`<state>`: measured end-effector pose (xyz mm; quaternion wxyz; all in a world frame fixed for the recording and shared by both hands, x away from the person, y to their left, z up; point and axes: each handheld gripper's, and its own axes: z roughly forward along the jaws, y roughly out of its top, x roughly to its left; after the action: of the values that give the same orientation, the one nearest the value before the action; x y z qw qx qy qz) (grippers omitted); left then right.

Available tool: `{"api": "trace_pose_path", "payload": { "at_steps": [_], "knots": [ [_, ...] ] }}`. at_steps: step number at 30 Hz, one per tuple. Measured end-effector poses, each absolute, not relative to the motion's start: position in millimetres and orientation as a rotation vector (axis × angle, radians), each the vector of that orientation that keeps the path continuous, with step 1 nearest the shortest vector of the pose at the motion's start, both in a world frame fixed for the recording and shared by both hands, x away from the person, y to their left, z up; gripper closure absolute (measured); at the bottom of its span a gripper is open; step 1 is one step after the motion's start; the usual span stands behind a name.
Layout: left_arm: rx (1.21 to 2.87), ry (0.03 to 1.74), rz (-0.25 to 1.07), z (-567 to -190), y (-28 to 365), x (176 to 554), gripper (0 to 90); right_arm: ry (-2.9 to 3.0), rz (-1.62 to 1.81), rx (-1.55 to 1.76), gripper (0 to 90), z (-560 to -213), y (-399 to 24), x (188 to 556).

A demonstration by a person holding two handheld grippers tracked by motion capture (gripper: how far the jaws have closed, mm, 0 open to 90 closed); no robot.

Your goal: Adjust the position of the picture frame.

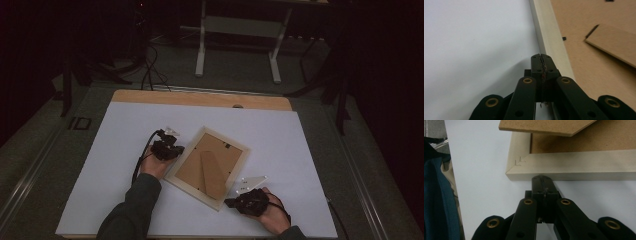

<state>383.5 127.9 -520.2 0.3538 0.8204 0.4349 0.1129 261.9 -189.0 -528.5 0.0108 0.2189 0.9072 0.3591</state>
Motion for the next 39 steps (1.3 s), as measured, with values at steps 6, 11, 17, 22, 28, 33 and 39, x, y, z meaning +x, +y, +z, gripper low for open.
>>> {"api": "trace_pose_path", "payload": {
  "at_steps": [6,11,17,22,28,33,39],
  "knots": [
    [2.101,1.112,0.299,-514.3,135.1,369.1,90.0,2.787,1.126,0.716,89.9,-522.0,-197.1,270.0],
    [2.099,1.067,0.315,-509.0,143.2,342.0,90.0,2.68,1.152,0.811,89.9,-512.6,-208.2,295.7],
    [2.075,1.042,0.306,-506.7,153.6,316.2,90.0,2.541,1.166,0.947,89.9,-503.4,-218.6,331.4],
    [2.062,1.019,0.29,-506.7,159.5,298.1,90.0,2.452,1.146,1.027,89.9,-497.3,-224.5,357.6],
    [2.053,1.01,0.259,-514.1,160.8,278.5,90.0,2.357,1.137,1.146,89.9,-497.7,-231.4,380.5],
    [2.077,1.006,0.239,-521.7,159.9,268.0,90.0,2.324,1.095,1.188,89.9,-499.3,-232.8,392.3],
    [2.112,0.993,0.226,-528.6,155.1,260.3,90.0,2.318,1.03,1.2,89.9,-496.9,-227.2,405.3]
  ]
}}
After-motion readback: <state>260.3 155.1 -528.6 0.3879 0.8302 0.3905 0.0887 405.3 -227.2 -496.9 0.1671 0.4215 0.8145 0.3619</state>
